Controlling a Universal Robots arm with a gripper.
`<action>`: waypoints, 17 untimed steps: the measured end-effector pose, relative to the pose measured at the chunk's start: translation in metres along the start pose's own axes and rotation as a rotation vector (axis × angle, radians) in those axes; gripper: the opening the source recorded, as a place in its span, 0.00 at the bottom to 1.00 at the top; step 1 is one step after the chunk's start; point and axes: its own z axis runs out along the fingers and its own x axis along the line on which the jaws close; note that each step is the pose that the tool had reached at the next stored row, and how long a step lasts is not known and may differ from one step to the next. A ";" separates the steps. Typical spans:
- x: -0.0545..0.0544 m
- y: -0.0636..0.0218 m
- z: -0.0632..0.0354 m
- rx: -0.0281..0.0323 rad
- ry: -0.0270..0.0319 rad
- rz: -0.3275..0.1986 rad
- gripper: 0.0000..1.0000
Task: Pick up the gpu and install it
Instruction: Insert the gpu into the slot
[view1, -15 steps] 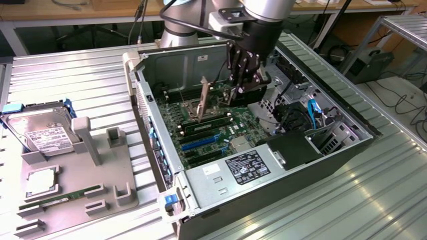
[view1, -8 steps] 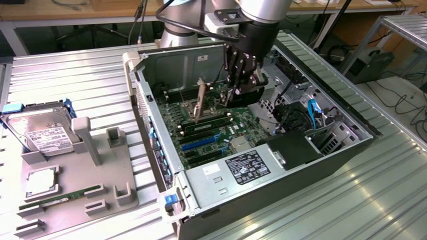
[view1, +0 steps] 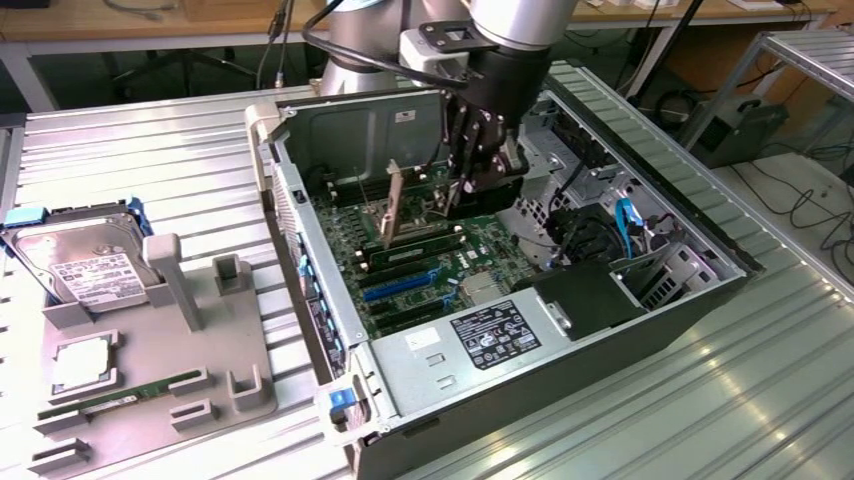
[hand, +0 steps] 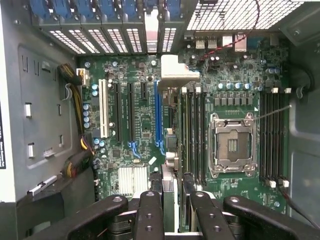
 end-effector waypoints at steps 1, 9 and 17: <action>0.000 0.0009 0.0002 0.0000 -0.0001 0.000 0.26; 0.002 0.0071 0.0029 -0.0001 0.0001 0.000 0.26; 0.003 0.0119 0.0067 0.0000 -0.0001 0.000 0.26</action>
